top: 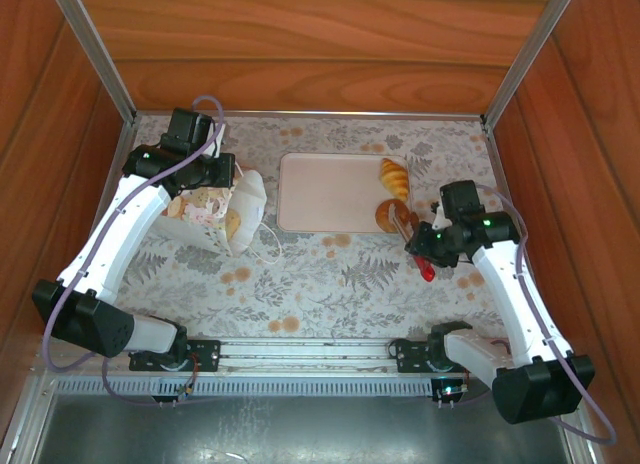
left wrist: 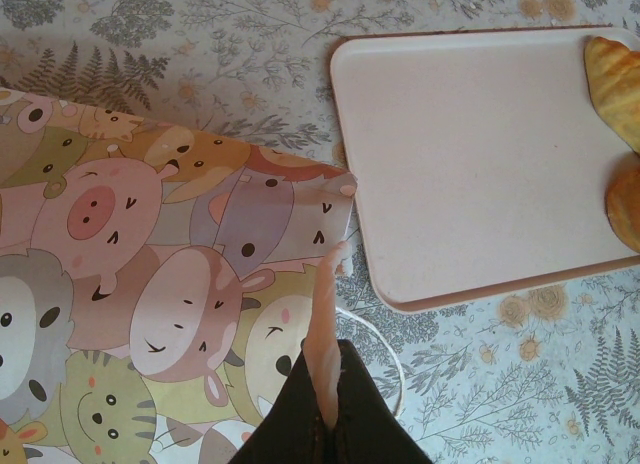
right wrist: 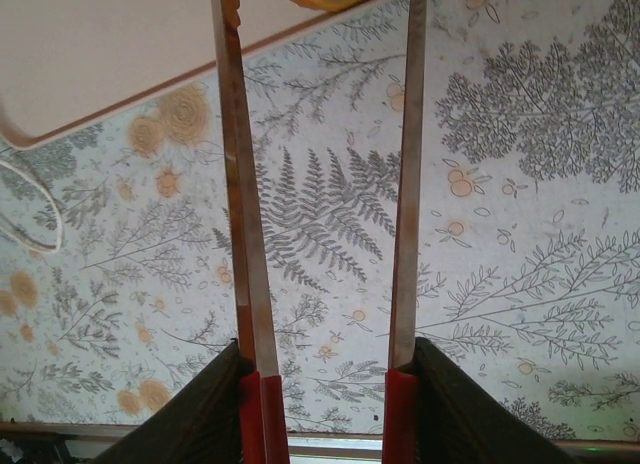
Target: Take the fake bread out of the paper bag
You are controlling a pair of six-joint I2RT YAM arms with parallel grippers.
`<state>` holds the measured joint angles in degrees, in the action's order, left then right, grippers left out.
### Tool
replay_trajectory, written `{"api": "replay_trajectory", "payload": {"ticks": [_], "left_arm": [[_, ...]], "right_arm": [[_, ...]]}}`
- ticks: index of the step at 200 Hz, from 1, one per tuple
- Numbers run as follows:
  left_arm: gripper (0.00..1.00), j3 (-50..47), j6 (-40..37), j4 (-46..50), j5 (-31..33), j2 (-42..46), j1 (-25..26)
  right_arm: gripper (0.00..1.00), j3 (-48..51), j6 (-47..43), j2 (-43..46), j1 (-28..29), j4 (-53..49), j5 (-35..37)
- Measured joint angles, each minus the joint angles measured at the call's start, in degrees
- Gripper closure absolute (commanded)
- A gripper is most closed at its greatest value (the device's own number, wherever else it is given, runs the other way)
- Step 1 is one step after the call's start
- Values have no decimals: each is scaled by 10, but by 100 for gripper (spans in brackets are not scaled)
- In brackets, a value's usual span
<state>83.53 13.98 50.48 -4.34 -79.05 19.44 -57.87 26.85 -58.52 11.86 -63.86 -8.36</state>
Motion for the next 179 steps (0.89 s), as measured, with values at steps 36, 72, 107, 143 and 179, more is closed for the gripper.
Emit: {"api": "replay_trajectory", "payload": {"ticks": [36,72,107,143,179], "left_arm": [[100,0,0,-1,0,0,0],[100,0,0,-3,0,0,0],[100,0,0,-4,0,0,0],[100,0,0,-4,0,1,0],[100,0,1,-4,0,5,0]], "right_arm": [[58,-18,-9,28,0,9,-35],[58,-28,-13,26,0,24,-92],[58,-28,-16,8,7,46,-143],[58,-37,-17,-33,77,72,-160],[58,-66,-17,-99,189,114,-173]]}}
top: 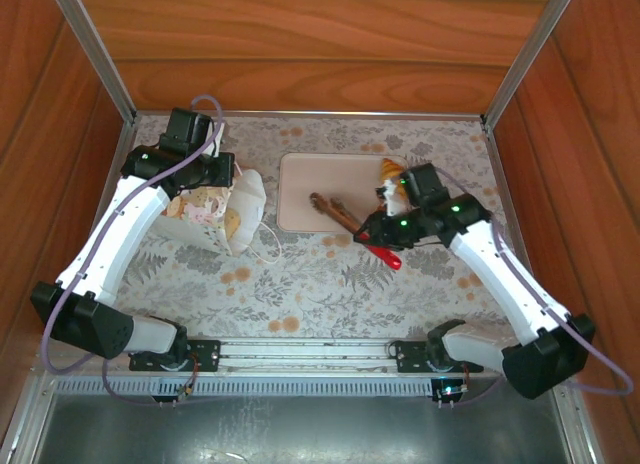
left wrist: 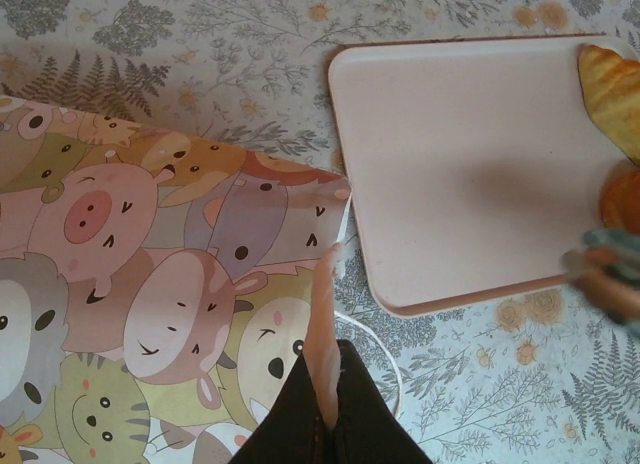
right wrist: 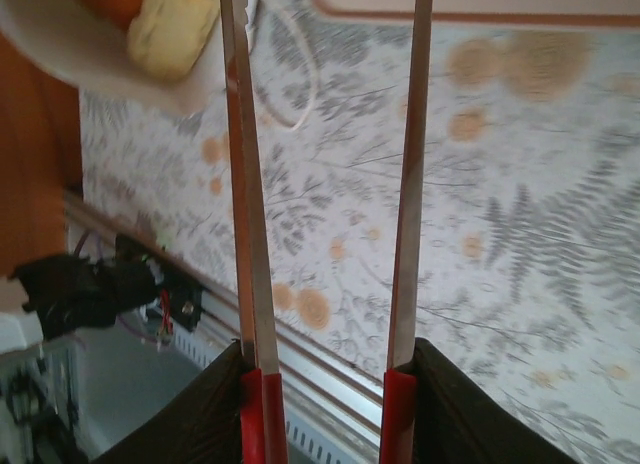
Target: Take the fake bread out of the paper bag
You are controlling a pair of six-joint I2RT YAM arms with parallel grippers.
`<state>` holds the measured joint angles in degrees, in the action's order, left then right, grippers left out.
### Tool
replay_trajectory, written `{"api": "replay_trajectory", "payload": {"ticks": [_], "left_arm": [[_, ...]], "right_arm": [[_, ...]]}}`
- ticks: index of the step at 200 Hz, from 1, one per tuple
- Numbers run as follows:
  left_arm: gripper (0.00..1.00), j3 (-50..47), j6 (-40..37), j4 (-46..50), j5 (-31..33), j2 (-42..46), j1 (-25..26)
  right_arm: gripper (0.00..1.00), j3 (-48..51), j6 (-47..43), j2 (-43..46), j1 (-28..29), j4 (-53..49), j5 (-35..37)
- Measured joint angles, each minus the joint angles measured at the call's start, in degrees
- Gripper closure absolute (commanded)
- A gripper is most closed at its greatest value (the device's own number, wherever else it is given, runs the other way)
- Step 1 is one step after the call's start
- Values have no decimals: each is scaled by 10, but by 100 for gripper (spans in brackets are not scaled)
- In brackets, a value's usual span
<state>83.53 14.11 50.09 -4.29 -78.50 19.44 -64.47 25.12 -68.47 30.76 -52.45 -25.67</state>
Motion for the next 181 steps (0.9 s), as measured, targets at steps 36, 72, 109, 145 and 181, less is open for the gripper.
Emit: {"api": "replay_trajectory", "payload": {"ticks": [36,72,109,145,181], "left_arm": [[100,0,5,0,0,1,0],[100,0,8,0,0,1,0],[100,0,9,0,0,1,0],[100,0,9,0,-1,1,0],[100,0,9,0,-1,3,0]], "right_arm": [[58,-25,-2,-65,76,35,-5],[57,-73,-2,-133,127,56,-4],[57,-152,-2,-223,172,70,4],[55,-235,1,-320,197,75,25],[53,-270,7,-374,199,78,36]]}}
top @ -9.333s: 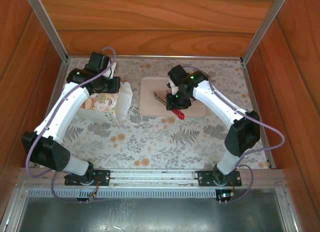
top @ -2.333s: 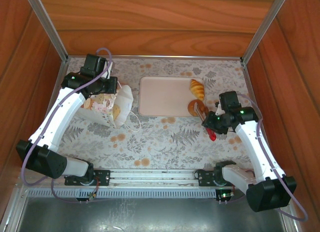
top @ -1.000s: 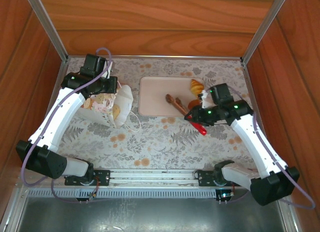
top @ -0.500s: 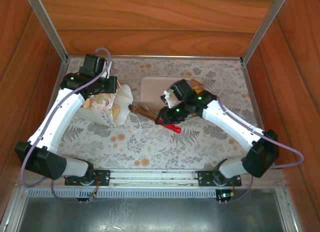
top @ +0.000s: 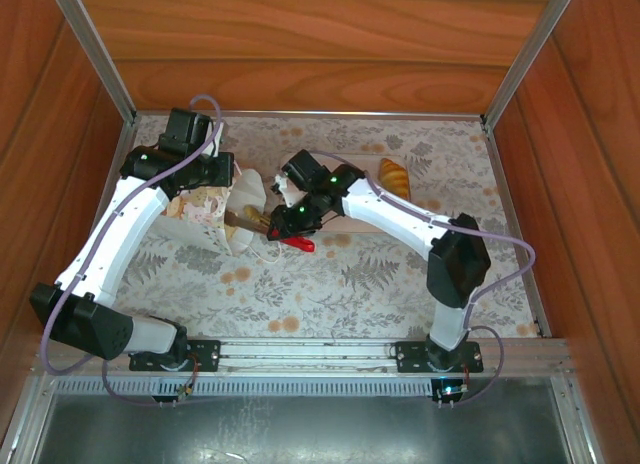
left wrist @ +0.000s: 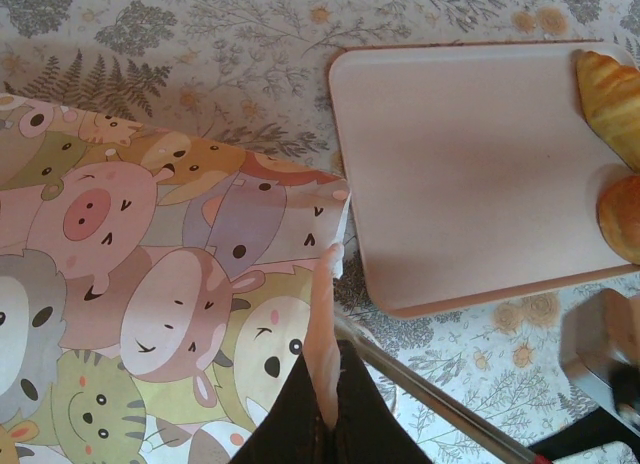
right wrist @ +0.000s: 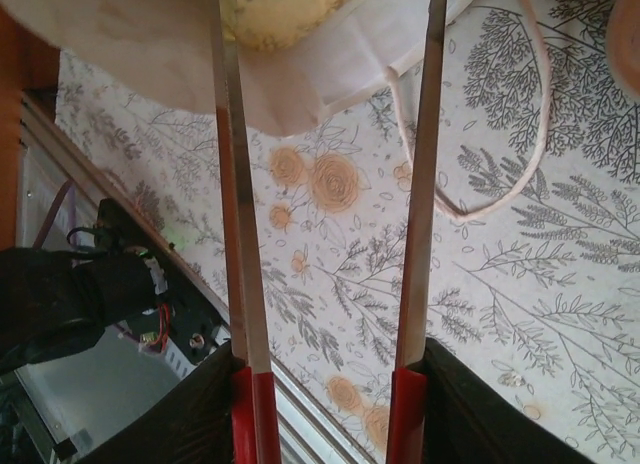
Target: Take the fake bread out of the paper bag
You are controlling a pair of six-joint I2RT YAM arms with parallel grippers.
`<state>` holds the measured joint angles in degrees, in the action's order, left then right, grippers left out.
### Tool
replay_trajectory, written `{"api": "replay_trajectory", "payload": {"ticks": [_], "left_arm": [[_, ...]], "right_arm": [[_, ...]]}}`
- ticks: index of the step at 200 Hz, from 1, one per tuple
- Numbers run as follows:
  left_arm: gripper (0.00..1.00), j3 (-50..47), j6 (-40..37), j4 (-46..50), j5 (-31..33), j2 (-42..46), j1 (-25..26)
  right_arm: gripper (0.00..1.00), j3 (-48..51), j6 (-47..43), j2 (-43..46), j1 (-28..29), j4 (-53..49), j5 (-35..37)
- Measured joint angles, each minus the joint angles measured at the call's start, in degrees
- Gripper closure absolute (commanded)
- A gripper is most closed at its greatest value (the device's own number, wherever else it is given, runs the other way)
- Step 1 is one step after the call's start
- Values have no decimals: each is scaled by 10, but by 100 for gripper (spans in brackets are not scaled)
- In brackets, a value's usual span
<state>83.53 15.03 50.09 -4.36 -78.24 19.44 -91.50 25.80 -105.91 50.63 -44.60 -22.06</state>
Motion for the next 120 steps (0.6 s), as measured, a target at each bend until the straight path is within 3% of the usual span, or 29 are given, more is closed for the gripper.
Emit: {"api": "replay_trajectory", "payload": {"ticks": [69,120], "left_arm": [[100,0,0,0,0,3,0],[100,0,0,0,0,3,0]], "right_arm": [[51,-28,12,-38,-5,11,-25],[59,-13,30,-51,-5,49,-85]]}}
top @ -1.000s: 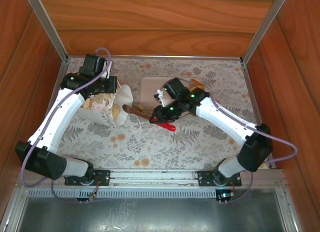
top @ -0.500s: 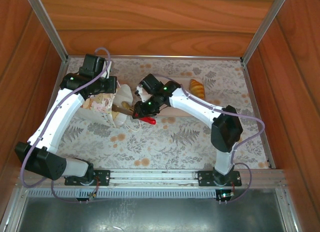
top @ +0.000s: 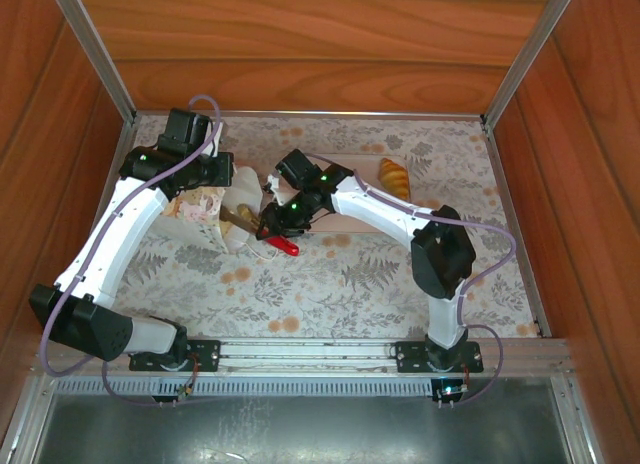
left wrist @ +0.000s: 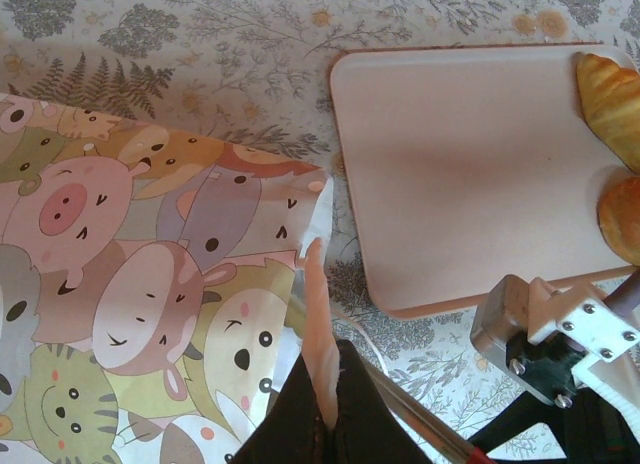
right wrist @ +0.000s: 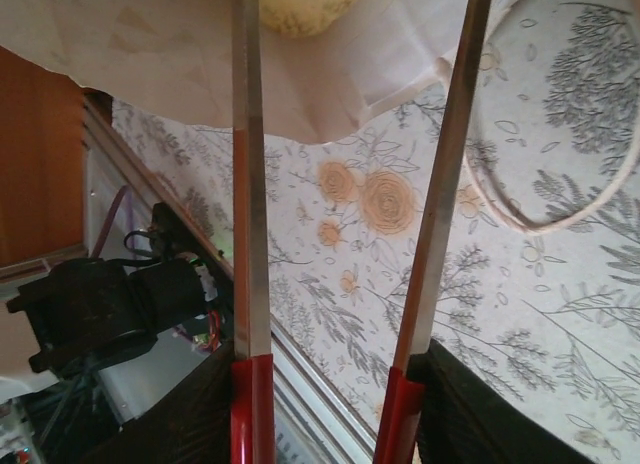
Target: Take the fake bread out of the paper bag
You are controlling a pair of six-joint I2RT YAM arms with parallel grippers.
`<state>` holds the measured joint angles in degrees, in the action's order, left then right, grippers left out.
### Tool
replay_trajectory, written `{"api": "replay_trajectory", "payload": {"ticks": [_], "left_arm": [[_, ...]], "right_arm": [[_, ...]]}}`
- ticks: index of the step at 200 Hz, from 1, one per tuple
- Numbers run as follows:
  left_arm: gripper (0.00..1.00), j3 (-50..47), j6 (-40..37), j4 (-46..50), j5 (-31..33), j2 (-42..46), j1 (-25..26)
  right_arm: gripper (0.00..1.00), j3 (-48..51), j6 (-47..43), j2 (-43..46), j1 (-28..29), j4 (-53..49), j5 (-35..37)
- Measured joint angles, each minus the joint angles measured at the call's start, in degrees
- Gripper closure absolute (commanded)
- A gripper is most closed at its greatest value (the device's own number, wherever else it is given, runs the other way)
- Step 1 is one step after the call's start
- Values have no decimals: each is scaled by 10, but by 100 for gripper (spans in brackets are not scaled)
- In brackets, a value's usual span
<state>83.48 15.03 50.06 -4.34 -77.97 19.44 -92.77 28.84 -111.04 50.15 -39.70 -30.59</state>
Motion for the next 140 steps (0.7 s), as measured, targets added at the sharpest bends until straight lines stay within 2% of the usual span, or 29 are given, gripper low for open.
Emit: {"api": "replay_trajectory", "payload": {"ticks": [24,63,140], "left_arm": [[100,-1,0,0,0,0,0],[100,-1,0,0,0,0,0],[100,-2,0,-1,0,3,0]], "right_arm": [[66,14,5,0,0,12,-11],[71,17,3,6,-3,6,-5],[70,33,-3,70,-4,-53,53]]}}
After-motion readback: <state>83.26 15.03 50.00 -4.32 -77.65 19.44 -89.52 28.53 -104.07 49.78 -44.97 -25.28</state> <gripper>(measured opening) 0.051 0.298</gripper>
